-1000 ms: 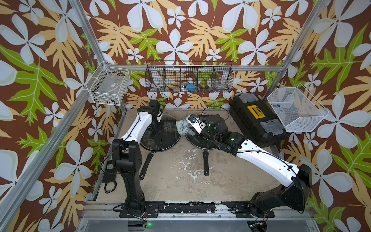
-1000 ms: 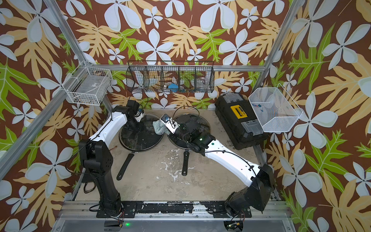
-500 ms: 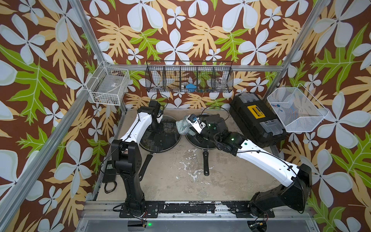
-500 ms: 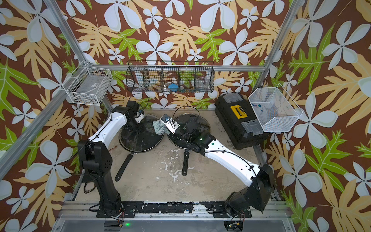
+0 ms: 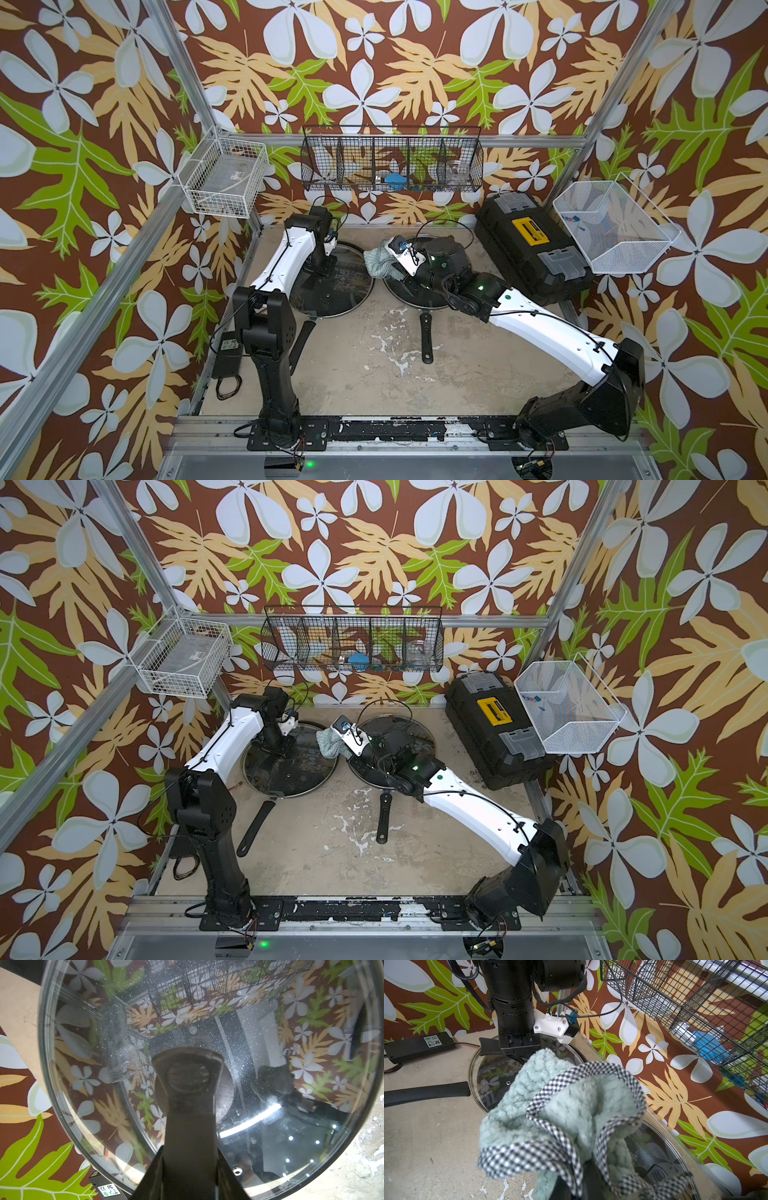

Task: Wipe the pot lid with a cloth
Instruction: Place the pot lid on the cooking pot.

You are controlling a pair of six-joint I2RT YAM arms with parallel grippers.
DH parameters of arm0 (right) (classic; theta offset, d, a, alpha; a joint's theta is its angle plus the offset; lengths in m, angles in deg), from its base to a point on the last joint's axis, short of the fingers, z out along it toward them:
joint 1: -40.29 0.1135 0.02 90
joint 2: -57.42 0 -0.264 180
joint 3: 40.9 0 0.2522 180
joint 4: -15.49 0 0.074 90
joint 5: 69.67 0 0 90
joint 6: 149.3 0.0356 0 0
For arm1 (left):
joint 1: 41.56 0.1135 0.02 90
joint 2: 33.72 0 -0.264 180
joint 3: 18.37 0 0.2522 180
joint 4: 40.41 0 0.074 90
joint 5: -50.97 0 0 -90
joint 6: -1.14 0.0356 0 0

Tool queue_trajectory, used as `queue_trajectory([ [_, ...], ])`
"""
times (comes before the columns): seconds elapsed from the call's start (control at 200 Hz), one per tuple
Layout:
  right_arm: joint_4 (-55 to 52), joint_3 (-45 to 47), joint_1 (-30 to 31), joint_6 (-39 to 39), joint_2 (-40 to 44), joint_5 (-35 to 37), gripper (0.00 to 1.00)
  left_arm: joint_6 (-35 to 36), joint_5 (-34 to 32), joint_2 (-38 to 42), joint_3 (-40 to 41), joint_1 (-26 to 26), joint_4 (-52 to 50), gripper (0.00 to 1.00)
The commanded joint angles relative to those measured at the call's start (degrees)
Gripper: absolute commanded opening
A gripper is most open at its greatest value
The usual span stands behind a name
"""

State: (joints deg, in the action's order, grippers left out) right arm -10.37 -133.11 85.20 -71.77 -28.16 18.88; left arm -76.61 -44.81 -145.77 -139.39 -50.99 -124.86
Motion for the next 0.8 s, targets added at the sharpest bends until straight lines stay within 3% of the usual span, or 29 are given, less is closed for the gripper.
queue_trajectory([
  [0.0, 0.6, -0.4, 0.1, -0.2, -0.1, 0.0, 0.0, -0.4, 1.3, -0.1, 0.8, 0.0, 1.3, 0.11],
  [0.671, 0.1, -1.3, -0.1, -0.6, -0.6, -0.1, 0.0, -2.9, 1.4, 1.7, 4.5, 0.0, 6.7, 0.09],
  [0.796, 0.1, -1.1, 0.0, -0.5, -0.5, -0.1, 0.0, -2.3, -0.1, 1.9, 5.9, 0.0, 7.8, 0.17],
])
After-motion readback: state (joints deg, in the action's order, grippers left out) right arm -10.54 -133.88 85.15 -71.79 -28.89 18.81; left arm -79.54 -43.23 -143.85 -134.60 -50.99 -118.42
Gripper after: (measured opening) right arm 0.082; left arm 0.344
